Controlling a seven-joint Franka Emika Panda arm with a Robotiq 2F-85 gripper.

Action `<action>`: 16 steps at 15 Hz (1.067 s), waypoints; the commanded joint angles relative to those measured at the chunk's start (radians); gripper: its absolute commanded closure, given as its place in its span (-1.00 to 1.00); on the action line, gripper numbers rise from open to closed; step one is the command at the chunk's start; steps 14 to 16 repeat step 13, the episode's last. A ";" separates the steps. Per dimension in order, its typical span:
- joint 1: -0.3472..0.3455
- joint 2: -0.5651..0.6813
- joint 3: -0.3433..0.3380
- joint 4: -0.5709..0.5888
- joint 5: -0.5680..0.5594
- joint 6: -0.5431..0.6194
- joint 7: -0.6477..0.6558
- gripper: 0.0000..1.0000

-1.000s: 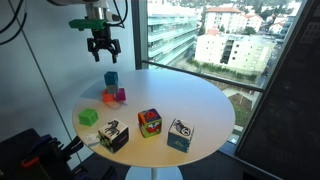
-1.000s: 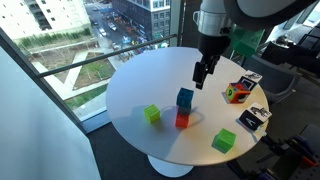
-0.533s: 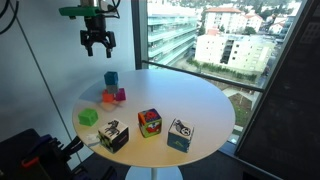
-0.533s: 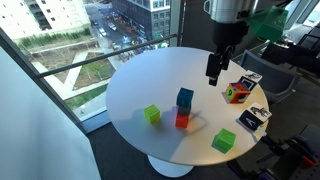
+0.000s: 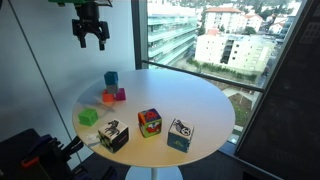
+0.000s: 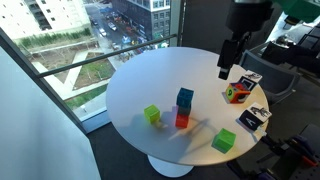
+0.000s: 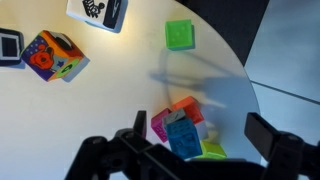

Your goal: Pick up the blue block and put it on the gray block

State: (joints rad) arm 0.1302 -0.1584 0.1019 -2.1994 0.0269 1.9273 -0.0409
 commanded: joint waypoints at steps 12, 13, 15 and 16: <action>-0.008 -0.086 -0.002 -0.054 0.004 0.016 0.017 -1.00; -0.008 -0.086 -0.002 -0.054 0.004 0.016 0.017 -1.00; -0.008 -0.086 -0.002 -0.054 0.004 0.016 0.017 -1.00; -0.008 -0.086 -0.002 -0.054 0.004 0.016 0.017 -1.00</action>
